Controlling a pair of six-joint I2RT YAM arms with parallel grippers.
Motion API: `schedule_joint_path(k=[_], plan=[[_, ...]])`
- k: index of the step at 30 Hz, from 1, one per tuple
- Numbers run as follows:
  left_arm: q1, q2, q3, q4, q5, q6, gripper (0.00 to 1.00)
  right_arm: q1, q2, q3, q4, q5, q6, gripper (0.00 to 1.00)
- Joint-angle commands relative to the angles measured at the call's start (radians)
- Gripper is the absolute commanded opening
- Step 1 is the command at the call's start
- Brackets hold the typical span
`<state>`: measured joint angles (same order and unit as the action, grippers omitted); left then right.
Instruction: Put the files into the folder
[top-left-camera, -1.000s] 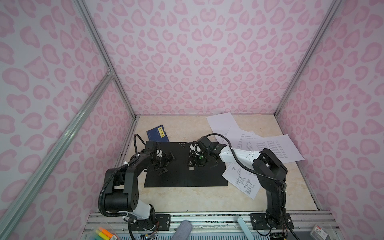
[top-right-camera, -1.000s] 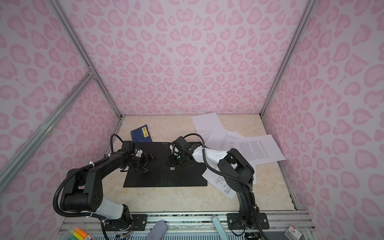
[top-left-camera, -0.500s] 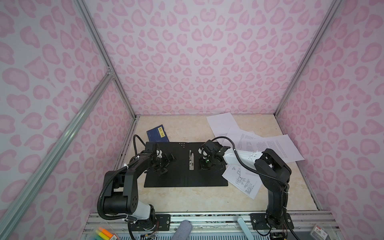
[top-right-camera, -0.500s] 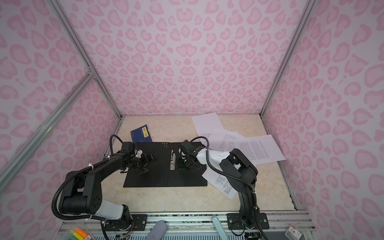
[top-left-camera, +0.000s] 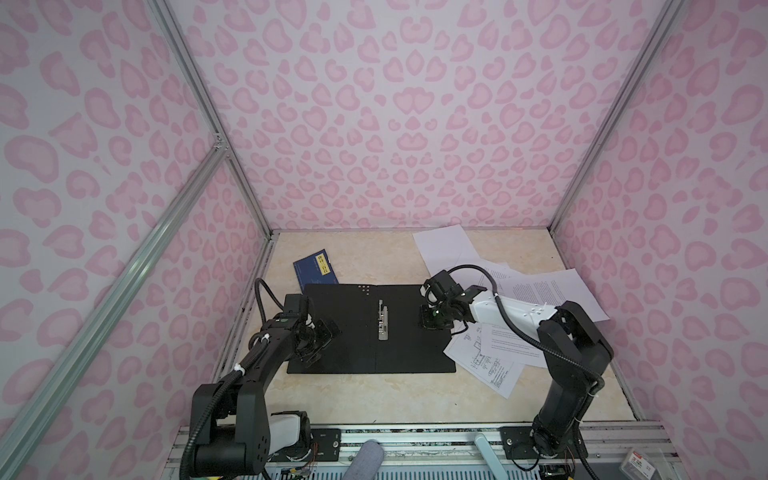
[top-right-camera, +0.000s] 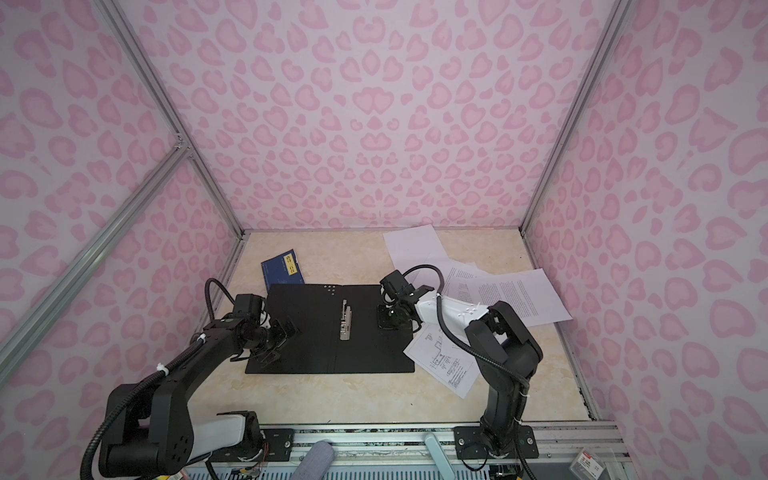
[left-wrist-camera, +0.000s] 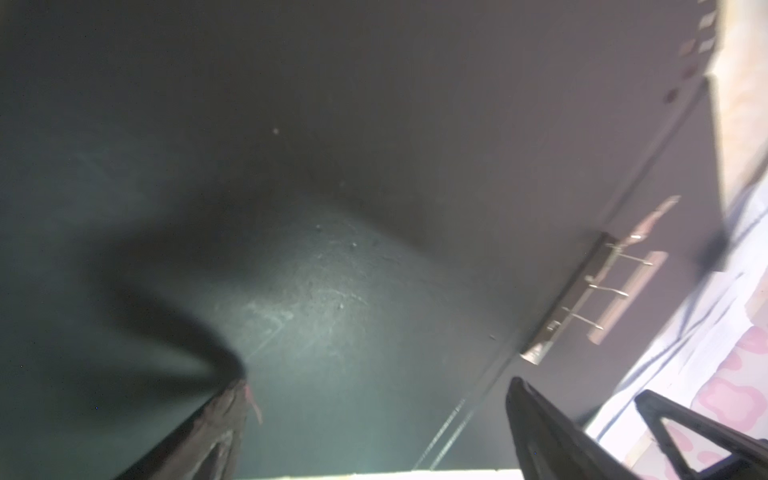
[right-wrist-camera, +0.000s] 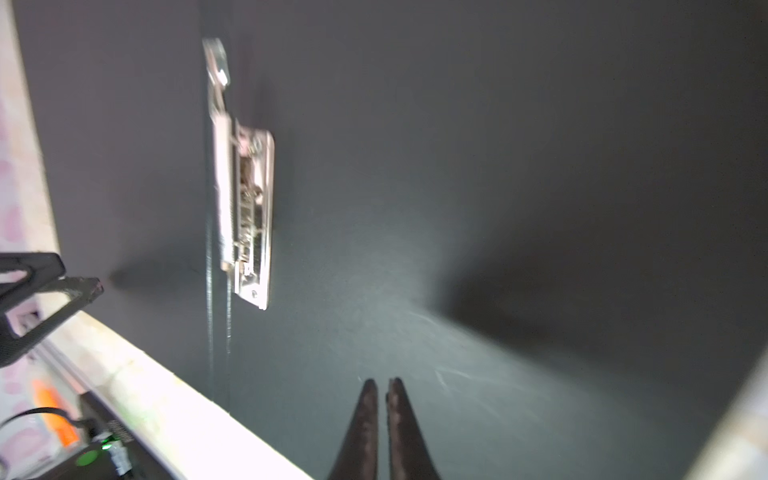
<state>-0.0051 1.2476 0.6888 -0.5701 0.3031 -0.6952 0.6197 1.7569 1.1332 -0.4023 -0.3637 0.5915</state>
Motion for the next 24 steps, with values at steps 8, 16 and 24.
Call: schedule_joint_path(k=[8, 16, 24], plan=[[-0.420, 0.083, 0.375, -0.124, -0.085, 0.057, 0.98, -0.482, -0.289, -0.223, -0.103, 0.146, -0.063, 0.61], [-0.717, 0.464, 0.648, -0.084, 0.003, 0.109, 0.98, -0.787, -0.212, -0.247, 0.024, 0.198, -0.067, 0.70], [-0.837, 0.763, 0.881, -0.087, 0.191, 0.184, 0.97, -0.783, -0.176, -0.307, 0.086, 0.111, -0.082, 0.68]])
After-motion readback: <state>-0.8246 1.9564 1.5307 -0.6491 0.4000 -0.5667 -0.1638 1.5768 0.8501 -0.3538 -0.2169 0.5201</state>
